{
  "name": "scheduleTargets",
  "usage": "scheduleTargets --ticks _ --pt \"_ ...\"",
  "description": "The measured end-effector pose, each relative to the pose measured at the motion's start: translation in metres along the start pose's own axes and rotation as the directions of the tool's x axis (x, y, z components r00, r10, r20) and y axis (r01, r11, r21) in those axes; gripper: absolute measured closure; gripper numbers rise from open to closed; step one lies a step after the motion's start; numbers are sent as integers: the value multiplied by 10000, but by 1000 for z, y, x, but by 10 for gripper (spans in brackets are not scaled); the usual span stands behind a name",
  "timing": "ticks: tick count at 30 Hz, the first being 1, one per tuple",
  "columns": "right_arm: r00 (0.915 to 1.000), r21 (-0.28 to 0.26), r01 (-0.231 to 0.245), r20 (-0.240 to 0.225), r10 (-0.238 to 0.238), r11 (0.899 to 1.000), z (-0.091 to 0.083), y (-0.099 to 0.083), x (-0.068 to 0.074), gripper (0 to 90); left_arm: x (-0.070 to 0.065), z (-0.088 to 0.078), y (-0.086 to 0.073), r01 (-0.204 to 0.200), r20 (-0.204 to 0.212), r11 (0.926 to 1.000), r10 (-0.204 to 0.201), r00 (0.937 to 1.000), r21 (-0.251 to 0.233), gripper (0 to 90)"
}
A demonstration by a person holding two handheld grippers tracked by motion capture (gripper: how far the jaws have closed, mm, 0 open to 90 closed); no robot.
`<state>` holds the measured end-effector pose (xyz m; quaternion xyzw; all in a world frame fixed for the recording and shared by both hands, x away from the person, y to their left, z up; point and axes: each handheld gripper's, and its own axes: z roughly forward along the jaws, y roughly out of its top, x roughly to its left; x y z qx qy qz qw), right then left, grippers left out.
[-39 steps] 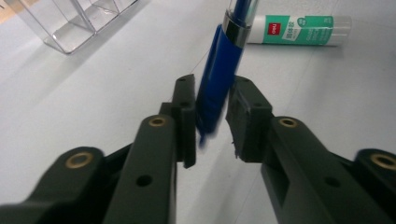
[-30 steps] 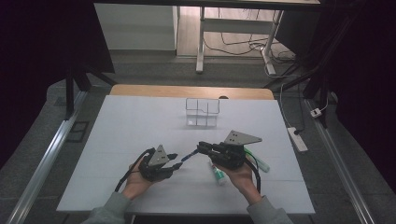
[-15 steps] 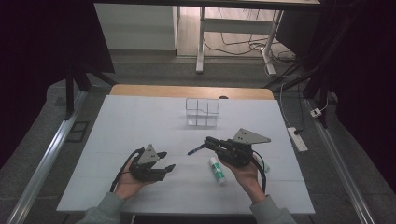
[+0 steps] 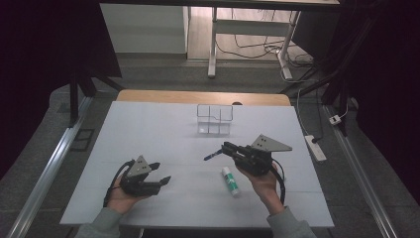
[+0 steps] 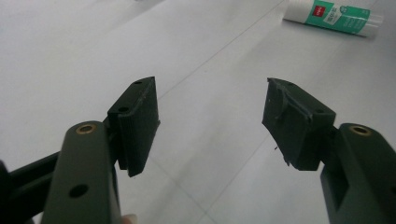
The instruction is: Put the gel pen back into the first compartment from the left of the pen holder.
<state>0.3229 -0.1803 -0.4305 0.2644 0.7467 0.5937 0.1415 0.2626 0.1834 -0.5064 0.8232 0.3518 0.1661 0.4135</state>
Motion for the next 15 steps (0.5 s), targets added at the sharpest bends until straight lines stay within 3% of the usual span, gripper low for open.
scheduleTargets --ticks 15 --pt "9989 -275 172 451 -159 9995 -6 4 -4 806 17 -22 -28 738 -491 9972 -731 9961 116 335"
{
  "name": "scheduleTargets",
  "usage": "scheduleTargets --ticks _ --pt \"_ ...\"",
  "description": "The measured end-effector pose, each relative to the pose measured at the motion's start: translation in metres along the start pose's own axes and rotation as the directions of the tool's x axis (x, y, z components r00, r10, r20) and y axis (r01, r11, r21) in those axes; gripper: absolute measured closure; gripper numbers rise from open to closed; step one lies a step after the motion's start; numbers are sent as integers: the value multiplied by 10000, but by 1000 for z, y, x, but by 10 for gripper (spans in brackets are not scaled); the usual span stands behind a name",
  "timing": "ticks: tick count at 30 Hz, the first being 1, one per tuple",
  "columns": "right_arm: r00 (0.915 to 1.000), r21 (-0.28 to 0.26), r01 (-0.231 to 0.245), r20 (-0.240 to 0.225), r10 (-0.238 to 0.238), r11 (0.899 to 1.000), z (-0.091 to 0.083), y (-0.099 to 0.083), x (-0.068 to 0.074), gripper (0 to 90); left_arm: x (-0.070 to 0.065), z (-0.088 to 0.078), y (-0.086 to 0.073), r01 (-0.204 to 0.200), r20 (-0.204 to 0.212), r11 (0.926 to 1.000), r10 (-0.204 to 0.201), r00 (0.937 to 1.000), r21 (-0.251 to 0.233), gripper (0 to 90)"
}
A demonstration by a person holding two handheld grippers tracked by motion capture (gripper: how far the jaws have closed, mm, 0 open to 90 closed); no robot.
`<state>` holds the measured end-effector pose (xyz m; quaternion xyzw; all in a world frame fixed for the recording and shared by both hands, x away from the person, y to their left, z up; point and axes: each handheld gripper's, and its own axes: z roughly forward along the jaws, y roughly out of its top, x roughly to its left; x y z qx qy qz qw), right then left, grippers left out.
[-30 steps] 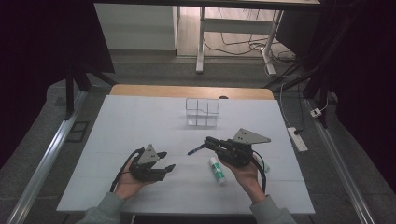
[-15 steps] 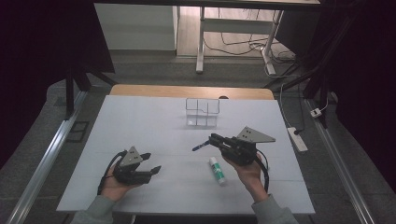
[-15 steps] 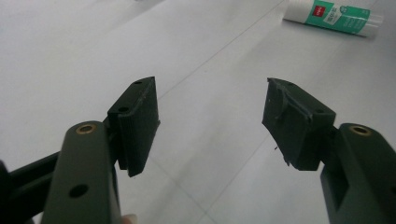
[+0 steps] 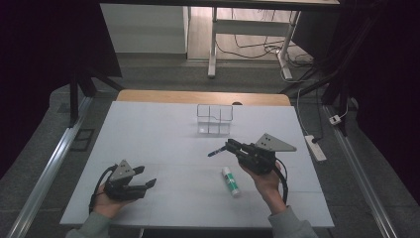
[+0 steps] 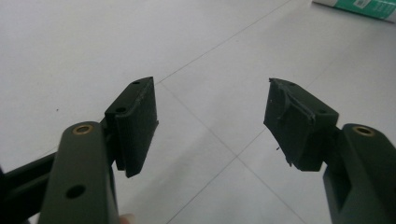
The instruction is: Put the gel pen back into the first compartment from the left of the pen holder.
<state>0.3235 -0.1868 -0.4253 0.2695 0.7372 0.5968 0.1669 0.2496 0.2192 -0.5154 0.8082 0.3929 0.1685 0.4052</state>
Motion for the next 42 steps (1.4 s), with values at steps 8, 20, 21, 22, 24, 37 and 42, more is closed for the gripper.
scheduleTargets --ticks 8,20,21,22,24,37,42 --pt "9997 -136 -69 244 73 9999 1 7 -4 806 1 2 -1 -107 68 9998 106 9999 181 327" --pt "9984 -488 -201 511 226 9986 21 31 -16 806 1 4 -2 -167 202 9996 163 9997 224 320" --pt "9981 -486 -212 561 240 9986 23 32 -18 806 1 4 -1 -183 212 9995 178 9996 239 320" --pt "9978 -487 -232 603 262 9985 24 34 -20 806 1 5 -1 -174 218 9995 168 9996 255 319" --pt "9969 -520 -291 714 328 9982 28 37 -23 806 1 6 -1 -190 223 9994 184 9996 281 318" --pt "9934 -657 -397 1053 465 9970 44 53 -40 805 2 7 -2 -245 189 9990 238 9995 366 311" --pt "9926 -594 -471 1089 533 9971 49 57 -47 805 1 7 -2 -287 214 9988 279 9994 394 309"
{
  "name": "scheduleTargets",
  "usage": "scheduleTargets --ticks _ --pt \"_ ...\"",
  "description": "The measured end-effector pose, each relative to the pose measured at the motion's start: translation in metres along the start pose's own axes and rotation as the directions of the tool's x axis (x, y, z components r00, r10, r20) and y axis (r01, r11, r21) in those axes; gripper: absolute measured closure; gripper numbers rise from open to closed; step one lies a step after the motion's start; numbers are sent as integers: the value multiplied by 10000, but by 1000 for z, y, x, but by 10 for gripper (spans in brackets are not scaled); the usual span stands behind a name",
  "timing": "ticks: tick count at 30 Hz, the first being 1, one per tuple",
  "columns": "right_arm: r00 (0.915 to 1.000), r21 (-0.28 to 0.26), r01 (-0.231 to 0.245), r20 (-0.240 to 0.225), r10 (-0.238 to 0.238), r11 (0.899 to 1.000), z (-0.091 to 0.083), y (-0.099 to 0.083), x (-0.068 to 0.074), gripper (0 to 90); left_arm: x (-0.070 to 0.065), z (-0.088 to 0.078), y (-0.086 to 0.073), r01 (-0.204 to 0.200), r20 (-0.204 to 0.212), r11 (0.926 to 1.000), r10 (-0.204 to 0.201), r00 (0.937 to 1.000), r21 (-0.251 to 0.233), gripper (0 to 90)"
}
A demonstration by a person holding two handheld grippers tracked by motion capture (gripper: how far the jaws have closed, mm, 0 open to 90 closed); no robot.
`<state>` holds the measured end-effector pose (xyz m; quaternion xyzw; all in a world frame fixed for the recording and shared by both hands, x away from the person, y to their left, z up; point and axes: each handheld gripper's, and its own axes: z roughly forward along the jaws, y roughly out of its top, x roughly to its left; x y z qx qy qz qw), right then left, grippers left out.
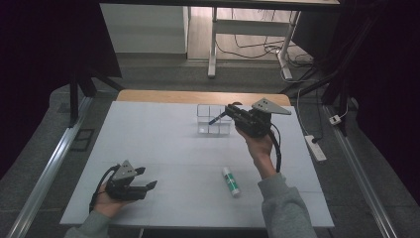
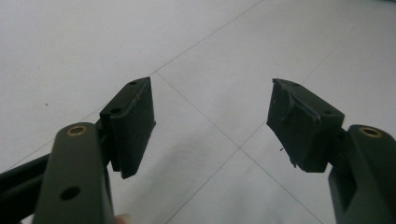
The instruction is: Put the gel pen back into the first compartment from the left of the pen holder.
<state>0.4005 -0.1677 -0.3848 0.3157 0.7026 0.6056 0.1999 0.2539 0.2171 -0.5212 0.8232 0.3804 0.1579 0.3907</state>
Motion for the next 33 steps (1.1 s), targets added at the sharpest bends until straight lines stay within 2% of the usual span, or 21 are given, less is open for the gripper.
scheduleTargets --ticks 5,11,20,26,33 --pt "9998 51 -128 139 127 9999 6 3 -6 805 0 0 0 11 8 10000 -11 10000 -8 309" --pt "9992 53 -398 64 398 9992 17 4 -12 805 0 0 0 3 52 10000 -3 10000 1 311" --pt "9970 -186 -767 99 769 9969 33 12 -20 805 1 0 0 25 94 10000 -25 10000 -9 311" --pt "9957 -65 -845 363 847 9964 47 12 -25 805 1 0 0 64 122 10000 -64 9999 17 311" --pt "9951 183 -883 463 873 9959 61 8 -27 801 1 1 -1 2 89 10000 -3 10000 71 311"
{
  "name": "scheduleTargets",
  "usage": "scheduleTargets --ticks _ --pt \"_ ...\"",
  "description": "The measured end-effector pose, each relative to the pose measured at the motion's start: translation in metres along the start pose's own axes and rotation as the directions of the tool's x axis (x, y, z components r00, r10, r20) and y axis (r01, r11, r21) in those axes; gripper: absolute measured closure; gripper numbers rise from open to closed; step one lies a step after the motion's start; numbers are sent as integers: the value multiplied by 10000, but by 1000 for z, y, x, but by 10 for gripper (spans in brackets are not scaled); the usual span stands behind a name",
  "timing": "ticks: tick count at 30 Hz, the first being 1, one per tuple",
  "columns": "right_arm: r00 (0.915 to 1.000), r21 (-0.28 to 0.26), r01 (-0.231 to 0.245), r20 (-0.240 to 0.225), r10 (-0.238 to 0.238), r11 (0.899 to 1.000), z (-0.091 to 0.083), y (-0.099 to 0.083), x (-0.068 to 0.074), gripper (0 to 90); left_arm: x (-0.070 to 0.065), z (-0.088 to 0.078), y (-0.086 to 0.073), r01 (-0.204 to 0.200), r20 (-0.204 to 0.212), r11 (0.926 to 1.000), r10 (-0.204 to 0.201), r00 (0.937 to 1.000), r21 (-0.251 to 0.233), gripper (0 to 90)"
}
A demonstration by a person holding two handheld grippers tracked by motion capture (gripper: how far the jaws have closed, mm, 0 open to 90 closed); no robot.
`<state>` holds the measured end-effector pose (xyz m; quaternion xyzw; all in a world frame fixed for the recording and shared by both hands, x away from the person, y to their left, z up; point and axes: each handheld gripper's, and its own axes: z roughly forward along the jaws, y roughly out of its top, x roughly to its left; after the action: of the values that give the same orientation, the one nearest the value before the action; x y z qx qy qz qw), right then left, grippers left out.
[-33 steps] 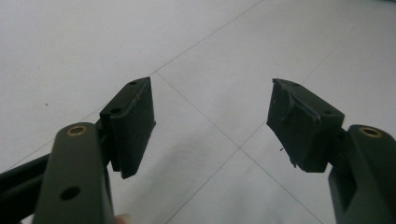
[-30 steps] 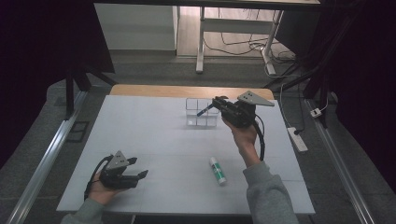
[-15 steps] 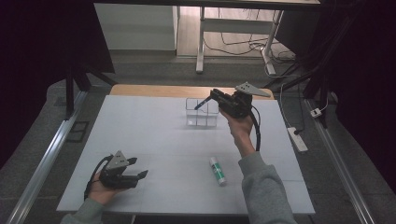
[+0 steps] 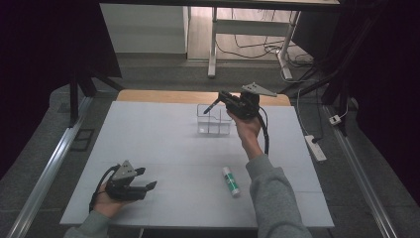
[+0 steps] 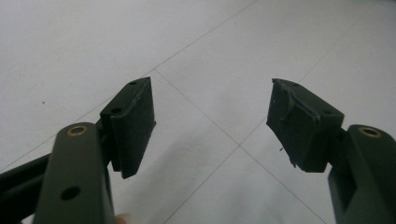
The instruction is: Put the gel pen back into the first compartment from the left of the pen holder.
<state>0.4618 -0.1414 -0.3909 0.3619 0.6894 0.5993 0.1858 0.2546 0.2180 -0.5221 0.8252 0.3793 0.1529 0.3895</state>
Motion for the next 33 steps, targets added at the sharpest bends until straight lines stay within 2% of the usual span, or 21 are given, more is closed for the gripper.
scheduleTargets --ticks 4,8,11,14,24,33 --pt "10000 235 82 37 -82 9997 8 -6 -2 784 -1 0 0 39 15 10000 -39 10000 21 311" --pt "9999 535 129 42 -132 9985 11 -11 -3 580 -1 0 0 -2 24 10000 2 10000 28 311" --pt "9997 651 187 151 -197 9977 8 -14 -2 504 0 0 0 18 5 10000 -18 10000 38 311" --pt "9994 723 299 125 -309 9969 2 -16 -3 492 -1 0 0 -12 -12 10000 12 10000 67 311" --pt "9996 933 210 -208 -191 9954 -18 -27 -10 496 -1 0 1 26 -19 10000 -26 10000 37 310" --pt "9984 1223 501 -324 -465 9912 -40 -37 -14 500 -1 0 1 27 -4 10000 -27 10000 43 309"
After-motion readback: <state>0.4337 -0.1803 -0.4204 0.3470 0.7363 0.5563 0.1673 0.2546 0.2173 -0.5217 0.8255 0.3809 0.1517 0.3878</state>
